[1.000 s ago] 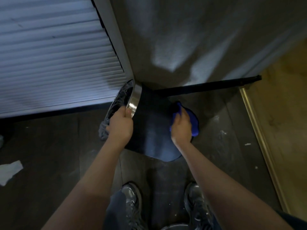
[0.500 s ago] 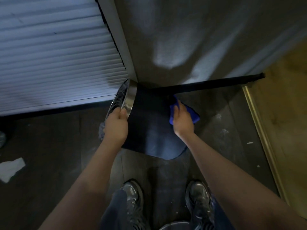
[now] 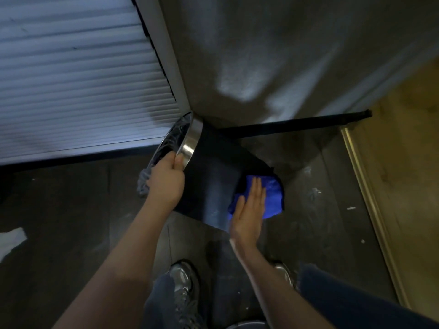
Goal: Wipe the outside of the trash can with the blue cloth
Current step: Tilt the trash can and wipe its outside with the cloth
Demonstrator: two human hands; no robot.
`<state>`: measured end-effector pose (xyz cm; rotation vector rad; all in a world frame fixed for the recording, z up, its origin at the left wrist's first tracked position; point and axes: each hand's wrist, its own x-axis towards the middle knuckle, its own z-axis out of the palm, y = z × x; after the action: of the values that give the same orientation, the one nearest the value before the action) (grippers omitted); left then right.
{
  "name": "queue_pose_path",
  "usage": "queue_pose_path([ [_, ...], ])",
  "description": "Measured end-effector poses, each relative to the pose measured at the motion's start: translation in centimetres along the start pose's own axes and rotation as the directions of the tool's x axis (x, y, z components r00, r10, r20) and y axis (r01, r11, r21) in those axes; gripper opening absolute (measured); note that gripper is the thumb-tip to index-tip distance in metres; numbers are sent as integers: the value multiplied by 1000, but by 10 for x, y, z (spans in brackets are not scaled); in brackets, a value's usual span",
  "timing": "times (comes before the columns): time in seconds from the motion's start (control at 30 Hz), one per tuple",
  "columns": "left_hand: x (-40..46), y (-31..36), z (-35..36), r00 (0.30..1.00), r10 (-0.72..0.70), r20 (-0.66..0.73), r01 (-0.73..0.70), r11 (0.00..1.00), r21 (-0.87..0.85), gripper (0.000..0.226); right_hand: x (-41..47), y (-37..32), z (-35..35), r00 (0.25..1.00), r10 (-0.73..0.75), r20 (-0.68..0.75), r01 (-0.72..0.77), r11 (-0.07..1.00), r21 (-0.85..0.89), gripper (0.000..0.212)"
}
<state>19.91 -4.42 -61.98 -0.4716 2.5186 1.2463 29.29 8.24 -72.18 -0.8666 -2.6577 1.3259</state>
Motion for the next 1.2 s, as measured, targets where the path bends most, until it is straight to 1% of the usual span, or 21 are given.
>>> queue_pose_path([
  [0.07, -2, 1, 4, 1000, 11, -1, -11, 999, 34, 23, -7, -31, 11, 995, -98, 33, 98, 995, 13, 52],
  [0.17, -4, 6, 11, 998, 56, -34, -51, 992, 113, 21, 7, -73, 18, 964, -262, 46, 262, 965, -6, 51],
  [0.2, -3, 5, 12, 997, 71, -31, -68, 991, 112, 21, 15, -81, 17, 952, -303, 47, 304, 953, -10, 51],
  [0.27, -1, 4, 14, 996, 89, 1, -88, 994, 58, 22, 27, -87, 16, 921, -388, 44, 389, 921, -25, 49],
  [0.33, 1, 3, 15, 996, 89, 21, -89, 996, -3, 24, 31, -79, 15, 879, -472, 64, 476, 877, -66, 48],
  [0.43, 1, 0, 12, 997, 71, -4, -71, 997, 23, 28, 25, -46, 10, 789, -589, 175, 613, 771, -170, 52],
  [0.47, 2, -2, 9, 998, 60, -12, -60, 998, 18, 26, 21, -30, 6, 764, -608, 215, 644, 734, -214, 51],
  [0.5, 3, -5, 6, 999, 47, -13, -47, 999, 5, 26, 17, -13, 0, 762, -601, 242, 648, 717, -257, 50],
  [0.53, 4, -7, 3, 999, 35, -12, -35, 999, -2, 27, 15, 5, -6, 787, -564, 250, 617, 733, -288, 50],
  [0.57, 4, -8, 0, 1000, 29, -13, -29, 1000, -8, 30, 12, 22, -12, 836, -491, 244, 546, 783, -298, 52],
  [0.63, 5, -13, -4, 1000, 18, -18, -18, 1000, -12, 31, 9, 48, -18, 930, -301, 211, 351, 897, -268, 54],
  [0.67, 6, -16, -6, 1000, 0, -20, 0, 1000, 3, 29, 6, 57, -18, 951, -233, 204, 281, 927, -250, 52],
  [0.7, 7, -17, -7, 1000, -18, -24, 18, 1000, 19, 27, 3, 62, -17, 959, -201, 198, 247, 938, -243, 50],
  [0.8, 8, -17, -8, 1000, -20, -23, 21, 999, 43, 24, -3, 61, -13, 967, -199, 159, 231, 947, -221, 50],
  [0.87, 7, -17, -6, 1000, 4, -23, -3, 999, 54, 24, 4, 53, -13, 987, -152, 60, 158, 982, -106, 49],
  [0.93, 7, -18, -7, 999, 29, -28, -27, 998, 65, 23, 27, 43, -13, 999, 10, -46, -7, 998, 66, 44],
  [0.97, 7, -19, -7, 999, 40, -30, -38, 997, 67, 24, 44, 38, -14, 993, 103, -56, -95, 988, 121, 42],
  [1.0, 8, -20, -7, 998, 48, -28, -46, 997, 65, 24, 61, 33, -15, 984, 174, -29, -168, 977, 133, 40],
  [1.03, 8, -21, -7, 998, 53, -20, -52, 997, 58, 26, 77, 31, -16, 974, 223, 26, -225, 968, 111, 40],
  [1.1, 8, -21, -5, 997, 74, -8, -73, 997, 28, 26, 103, 28, -18, 938, 303, 169, -314, 949, 38, 39],
  [1.2, 2, -21, -5, 996, 91, -5, -91, 996, -8, 29, 130, 20, -17, 869, 360, 340, -377, 926, -16, 39],
])
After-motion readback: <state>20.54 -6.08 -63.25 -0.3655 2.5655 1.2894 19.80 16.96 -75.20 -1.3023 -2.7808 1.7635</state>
